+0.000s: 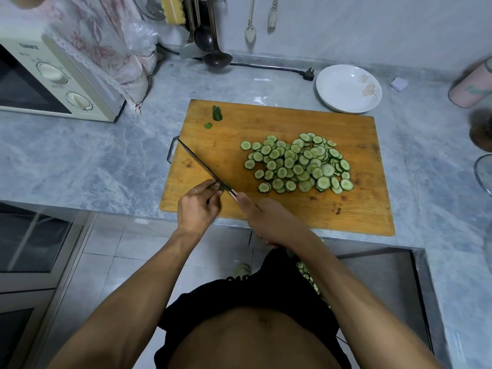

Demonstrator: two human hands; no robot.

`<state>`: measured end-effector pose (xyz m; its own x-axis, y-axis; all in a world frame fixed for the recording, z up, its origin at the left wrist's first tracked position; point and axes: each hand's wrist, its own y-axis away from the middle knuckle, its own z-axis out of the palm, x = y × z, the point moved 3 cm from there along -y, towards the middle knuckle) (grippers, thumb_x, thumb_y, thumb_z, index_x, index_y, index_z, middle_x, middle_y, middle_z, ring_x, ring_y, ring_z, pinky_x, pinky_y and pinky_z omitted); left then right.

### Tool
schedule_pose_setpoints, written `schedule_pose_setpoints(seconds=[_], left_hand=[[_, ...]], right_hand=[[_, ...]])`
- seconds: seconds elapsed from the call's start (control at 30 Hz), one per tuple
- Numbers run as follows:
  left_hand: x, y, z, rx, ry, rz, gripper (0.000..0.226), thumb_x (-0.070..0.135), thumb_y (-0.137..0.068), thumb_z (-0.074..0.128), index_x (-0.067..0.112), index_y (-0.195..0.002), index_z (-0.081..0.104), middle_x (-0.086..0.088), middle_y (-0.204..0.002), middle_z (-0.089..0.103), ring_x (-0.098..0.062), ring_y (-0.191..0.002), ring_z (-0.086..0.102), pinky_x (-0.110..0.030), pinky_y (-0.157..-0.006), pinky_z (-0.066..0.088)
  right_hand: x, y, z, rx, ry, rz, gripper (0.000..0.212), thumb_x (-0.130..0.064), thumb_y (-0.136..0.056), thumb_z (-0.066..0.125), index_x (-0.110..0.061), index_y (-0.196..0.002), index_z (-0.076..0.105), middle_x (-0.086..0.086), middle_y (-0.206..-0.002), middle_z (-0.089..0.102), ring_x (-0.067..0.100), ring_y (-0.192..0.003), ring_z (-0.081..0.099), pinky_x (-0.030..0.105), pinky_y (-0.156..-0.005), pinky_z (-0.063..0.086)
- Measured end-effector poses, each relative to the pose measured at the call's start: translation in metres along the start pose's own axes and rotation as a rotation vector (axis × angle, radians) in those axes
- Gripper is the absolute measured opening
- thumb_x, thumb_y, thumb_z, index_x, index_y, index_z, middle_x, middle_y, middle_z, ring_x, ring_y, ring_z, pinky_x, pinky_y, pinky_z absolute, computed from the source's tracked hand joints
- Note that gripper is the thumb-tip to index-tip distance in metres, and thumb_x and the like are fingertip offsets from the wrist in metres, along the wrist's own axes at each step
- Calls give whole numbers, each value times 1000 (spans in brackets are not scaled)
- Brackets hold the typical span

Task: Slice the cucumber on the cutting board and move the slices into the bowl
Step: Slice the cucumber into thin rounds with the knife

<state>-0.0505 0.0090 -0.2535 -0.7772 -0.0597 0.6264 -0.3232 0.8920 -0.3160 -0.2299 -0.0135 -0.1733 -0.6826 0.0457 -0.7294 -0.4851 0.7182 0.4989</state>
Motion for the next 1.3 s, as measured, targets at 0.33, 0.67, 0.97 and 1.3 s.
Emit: schedule_pose_setpoints(seconds=[0.33, 0.67, 0.97, 1.3], left_hand=[[-5, 3, 6, 1, -5, 49, 23, 12, -83, 59, 6, -94, 78, -4, -109, 73, -22, -91, 70, -25, -74, 54], [-4, 3, 3, 44, -16, 6, 18, 15, -82, 70, 13, -97, 79, -1, -107, 74, -20, -92, 71, -26, -72, 55], [0, 3, 0, 40, -31, 3, 19, 11, -79, 73, 14, -97, 78, 2, -106, 66, -14, -77, 61, -26, -58, 51], [2, -6, 0, -1, -5, -18, 19, 8, -81, 74, 9, -101, 74, -3, -103, 69, -13, -87, 59, -24, -69, 50]], right_hand=[[-2, -20, 18, 45, -5, -17, 67, -60, -102, 23, -13, -56, 39, 5, -50, 43, 20, -47, 47, 31, -50, 40], [19, -26, -7, 124, 4, -7, 71, -67, -97, 25, -15, -54, 43, 1, -47, 45, 9, -37, 43, 25, -50, 38], [20, -12, -31, 165, -18, -29, 70, -66, -97, 25, -10, -64, 50, 8, -56, 49, 14, -42, 45, 27, -53, 38], [8, -4, -18, 79, -64, -54, 71, -70, -94, 26, -9, -70, 54, 12, -59, 49, 19, -46, 48, 21, -42, 38]])
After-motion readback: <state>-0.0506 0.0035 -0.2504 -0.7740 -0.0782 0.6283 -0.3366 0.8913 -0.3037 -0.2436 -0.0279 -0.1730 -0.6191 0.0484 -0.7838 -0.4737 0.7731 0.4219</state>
